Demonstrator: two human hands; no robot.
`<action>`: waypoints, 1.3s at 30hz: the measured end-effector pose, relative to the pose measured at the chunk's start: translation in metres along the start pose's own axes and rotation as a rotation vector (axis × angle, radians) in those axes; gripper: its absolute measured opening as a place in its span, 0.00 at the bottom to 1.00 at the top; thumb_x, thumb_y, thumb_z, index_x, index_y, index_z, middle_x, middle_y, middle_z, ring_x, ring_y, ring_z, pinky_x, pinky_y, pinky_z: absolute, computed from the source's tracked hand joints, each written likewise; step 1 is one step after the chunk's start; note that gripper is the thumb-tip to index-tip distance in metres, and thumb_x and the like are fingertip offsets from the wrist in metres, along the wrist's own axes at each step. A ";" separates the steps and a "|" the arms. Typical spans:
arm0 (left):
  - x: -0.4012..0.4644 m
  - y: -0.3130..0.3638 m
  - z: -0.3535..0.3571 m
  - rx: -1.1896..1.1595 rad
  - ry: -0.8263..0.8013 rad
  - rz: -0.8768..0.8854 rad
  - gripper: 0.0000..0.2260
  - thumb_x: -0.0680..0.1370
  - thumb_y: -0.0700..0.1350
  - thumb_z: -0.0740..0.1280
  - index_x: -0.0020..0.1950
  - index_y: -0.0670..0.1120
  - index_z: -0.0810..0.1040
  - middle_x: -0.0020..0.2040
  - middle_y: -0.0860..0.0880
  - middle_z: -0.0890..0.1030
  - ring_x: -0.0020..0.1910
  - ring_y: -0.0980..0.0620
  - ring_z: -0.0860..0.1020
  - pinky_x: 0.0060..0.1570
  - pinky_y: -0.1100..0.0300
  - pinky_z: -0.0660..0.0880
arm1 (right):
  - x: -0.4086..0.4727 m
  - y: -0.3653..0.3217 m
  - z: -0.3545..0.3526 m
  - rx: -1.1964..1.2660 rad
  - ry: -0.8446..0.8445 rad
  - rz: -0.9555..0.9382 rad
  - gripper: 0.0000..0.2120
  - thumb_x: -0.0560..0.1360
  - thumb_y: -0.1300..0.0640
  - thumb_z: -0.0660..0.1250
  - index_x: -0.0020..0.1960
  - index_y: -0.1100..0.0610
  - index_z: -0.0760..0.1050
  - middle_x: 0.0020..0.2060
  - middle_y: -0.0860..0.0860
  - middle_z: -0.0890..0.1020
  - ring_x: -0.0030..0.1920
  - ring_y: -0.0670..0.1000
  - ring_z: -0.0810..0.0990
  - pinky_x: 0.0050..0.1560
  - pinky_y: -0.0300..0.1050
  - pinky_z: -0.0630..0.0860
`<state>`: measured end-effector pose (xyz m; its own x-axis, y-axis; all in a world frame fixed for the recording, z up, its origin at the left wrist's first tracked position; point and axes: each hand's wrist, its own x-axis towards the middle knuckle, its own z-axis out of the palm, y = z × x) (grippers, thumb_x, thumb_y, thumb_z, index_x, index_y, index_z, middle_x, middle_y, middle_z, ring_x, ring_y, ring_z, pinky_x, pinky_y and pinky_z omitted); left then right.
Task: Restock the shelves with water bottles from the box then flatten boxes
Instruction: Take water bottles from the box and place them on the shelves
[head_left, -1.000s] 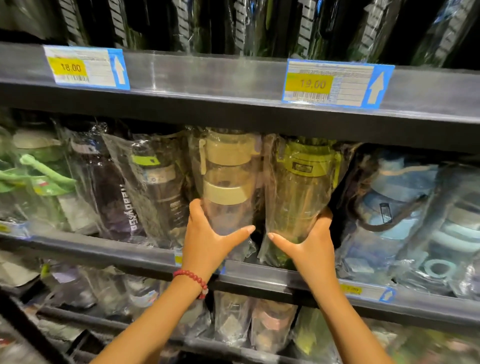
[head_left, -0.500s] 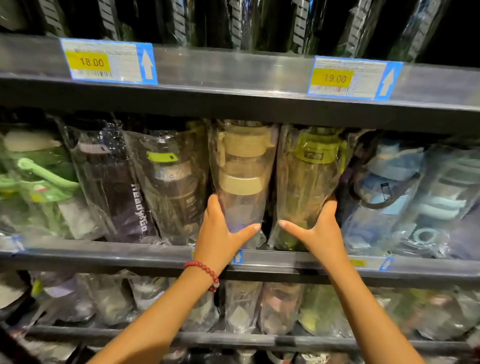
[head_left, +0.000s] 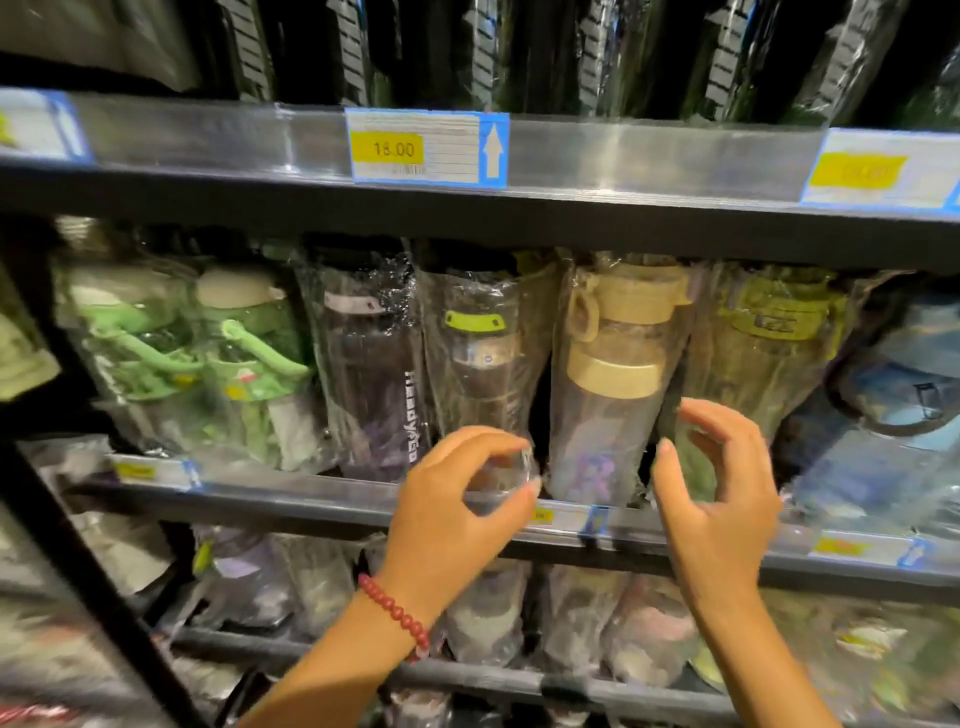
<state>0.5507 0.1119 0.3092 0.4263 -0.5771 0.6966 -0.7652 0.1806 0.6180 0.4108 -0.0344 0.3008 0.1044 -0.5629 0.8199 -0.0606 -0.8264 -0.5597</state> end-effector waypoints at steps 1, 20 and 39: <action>0.000 -0.004 -0.011 0.019 0.101 0.022 0.11 0.71 0.49 0.69 0.51 0.47 0.80 0.48 0.55 0.79 0.48 0.61 0.77 0.49 0.70 0.72 | -0.001 -0.010 0.010 0.029 -0.039 -0.018 0.15 0.74 0.57 0.62 0.56 0.65 0.75 0.53 0.54 0.76 0.53 0.51 0.75 0.56 0.38 0.71; 0.032 -0.086 -0.063 0.301 0.144 -0.468 0.44 0.68 0.57 0.74 0.75 0.43 0.55 0.72 0.45 0.65 0.71 0.47 0.66 0.67 0.53 0.66 | -0.024 -0.046 0.121 -0.109 -0.503 0.371 0.49 0.69 0.48 0.75 0.77 0.61 0.47 0.72 0.59 0.61 0.72 0.58 0.59 0.68 0.49 0.61; 0.022 -0.090 -0.048 0.204 0.290 -0.432 0.40 0.64 0.58 0.76 0.69 0.50 0.60 0.66 0.48 0.70 0.64 0.49 0.71 0.62 0.50 0.72 | -0.030 -0.035 0.118 -0.075 -0.472 0.345 0.41 0.70 0.46 0.73 0.74 0.59 0.58 0.69 0.56 0.67 0.69 0.55 0.65 0.67 0.43 0.64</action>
<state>0.6522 0.1212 0.2865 0.8149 -0.3168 0.4853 -0.5573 -0.1983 0.8063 0.5267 0.0124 0.2821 0.4960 -0.7485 0.4402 -0.2375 -0.6045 -0.7604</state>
